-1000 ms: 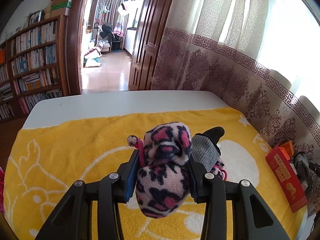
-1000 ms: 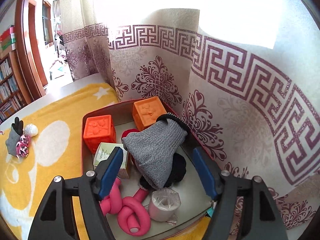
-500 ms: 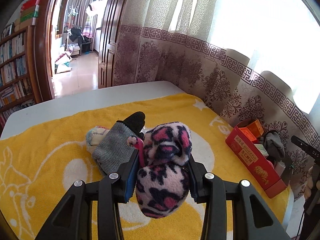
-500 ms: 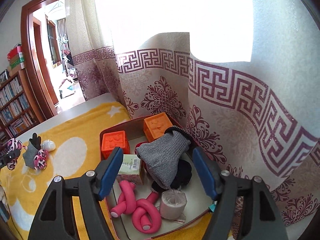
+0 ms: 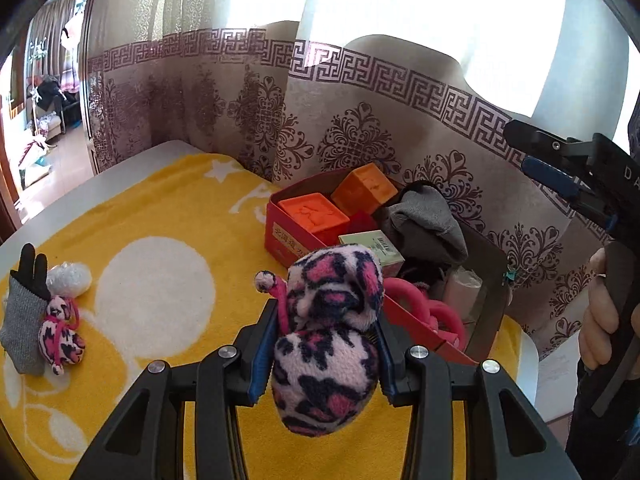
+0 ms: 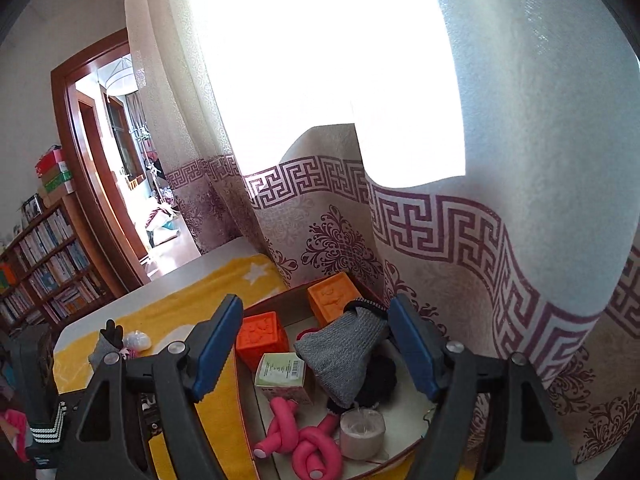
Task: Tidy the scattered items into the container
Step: 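Carry the leopard plush toy into the red tin and open the left gripper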
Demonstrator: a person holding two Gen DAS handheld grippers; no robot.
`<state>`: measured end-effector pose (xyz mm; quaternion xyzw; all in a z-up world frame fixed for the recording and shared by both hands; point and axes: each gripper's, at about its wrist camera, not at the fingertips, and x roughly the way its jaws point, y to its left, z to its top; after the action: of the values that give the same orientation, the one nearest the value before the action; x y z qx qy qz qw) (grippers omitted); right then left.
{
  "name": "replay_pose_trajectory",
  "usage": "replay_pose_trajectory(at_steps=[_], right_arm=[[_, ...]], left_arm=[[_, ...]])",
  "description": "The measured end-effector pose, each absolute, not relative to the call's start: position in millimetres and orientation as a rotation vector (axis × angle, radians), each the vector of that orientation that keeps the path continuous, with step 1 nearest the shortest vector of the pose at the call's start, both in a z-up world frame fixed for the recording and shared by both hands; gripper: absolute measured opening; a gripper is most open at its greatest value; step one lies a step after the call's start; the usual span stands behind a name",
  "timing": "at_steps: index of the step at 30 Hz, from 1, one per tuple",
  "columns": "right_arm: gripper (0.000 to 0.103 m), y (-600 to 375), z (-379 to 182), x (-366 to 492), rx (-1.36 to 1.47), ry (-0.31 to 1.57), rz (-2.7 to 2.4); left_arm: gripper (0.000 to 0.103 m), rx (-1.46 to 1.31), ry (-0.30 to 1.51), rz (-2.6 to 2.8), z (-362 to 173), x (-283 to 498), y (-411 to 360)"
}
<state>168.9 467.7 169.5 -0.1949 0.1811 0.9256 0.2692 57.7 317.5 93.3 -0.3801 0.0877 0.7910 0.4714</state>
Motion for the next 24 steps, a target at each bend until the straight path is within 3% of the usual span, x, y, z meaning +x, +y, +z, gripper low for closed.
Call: replay_pose_trajectory(at_steps=[13,15,17,19,24], right_arm=[[0.080,485,174,184,-0.392,0.568,2.534],[0.080,491,171,184,-0.390,0.586,2.522],[0.080,495,168,185,-0.395,0.603,2.514],[0.080,498,166,186,-0.398,0.615,2.510],[0.080,495,163,183,-0.423,0.618,2.511]], left_arm=[[0.044,-0.925,0.253,1.807,88,91,399],[0.050,-0.946,0.247,1.782,84,91,406],[0.066,-0.961,0.234,1.774,81,92,410],[0.072,-0.959,0.223,1.778,81,92,410],[0.072,-0.959,0.188,1.796,84,88,399]])
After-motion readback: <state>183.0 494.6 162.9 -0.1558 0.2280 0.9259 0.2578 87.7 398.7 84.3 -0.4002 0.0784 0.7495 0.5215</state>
